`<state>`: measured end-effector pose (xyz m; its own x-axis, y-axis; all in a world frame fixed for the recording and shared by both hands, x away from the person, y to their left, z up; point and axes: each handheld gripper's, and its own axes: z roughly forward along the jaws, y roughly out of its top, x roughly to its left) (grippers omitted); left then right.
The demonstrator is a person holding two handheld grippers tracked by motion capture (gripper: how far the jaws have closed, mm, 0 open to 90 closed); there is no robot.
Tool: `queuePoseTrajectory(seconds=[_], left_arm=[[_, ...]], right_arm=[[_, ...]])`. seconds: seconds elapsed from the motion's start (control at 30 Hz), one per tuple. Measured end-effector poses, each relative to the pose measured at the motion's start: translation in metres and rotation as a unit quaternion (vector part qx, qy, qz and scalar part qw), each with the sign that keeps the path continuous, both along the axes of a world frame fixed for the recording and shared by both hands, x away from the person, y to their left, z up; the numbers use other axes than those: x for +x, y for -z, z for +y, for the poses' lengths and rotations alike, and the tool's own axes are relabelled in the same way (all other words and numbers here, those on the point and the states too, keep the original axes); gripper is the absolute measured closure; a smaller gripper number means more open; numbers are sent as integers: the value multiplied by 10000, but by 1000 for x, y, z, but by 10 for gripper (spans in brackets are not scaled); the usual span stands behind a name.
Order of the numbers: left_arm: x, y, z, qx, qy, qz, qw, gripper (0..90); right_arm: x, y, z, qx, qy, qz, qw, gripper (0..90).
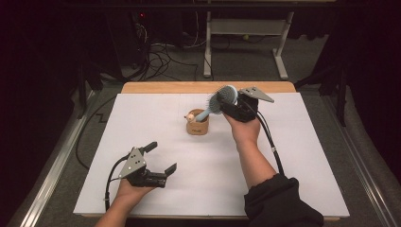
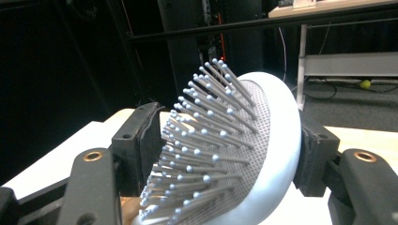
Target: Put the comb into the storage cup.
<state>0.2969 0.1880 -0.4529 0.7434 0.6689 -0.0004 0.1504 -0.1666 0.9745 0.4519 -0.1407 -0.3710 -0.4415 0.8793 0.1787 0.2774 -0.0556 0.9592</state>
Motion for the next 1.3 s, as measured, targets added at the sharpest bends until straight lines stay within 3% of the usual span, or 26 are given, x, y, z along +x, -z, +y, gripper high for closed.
queuePoseTrajectory(seconds=[0.43, 0.67, 0.9, 1.1, 1.3], left_arm=[[1, 1, 1, 15, -18, 16, 10000, 0], [1, 1, 1, 45, -8, 39, 10000, 0], [0, 0, 1, 22, -15, 24, 10000, 0], [3, 2, 1, 99, -79, 120, 9998, 0], [3, 2, 1, 84, -88, 115, 9999, 0]], right_arm=[[1, 2, 0, -63, -101, 29, 9999, 315], [2, 6, 2, -250, -210, 137, 9994, 208], [1, 3, 1, -270, -278, 79, 9992, 136], [-2, -3, -4, -295, -381, 6, 9988, 0], [-8, -10, -10, -331, -414, 24, 9986, 0]])
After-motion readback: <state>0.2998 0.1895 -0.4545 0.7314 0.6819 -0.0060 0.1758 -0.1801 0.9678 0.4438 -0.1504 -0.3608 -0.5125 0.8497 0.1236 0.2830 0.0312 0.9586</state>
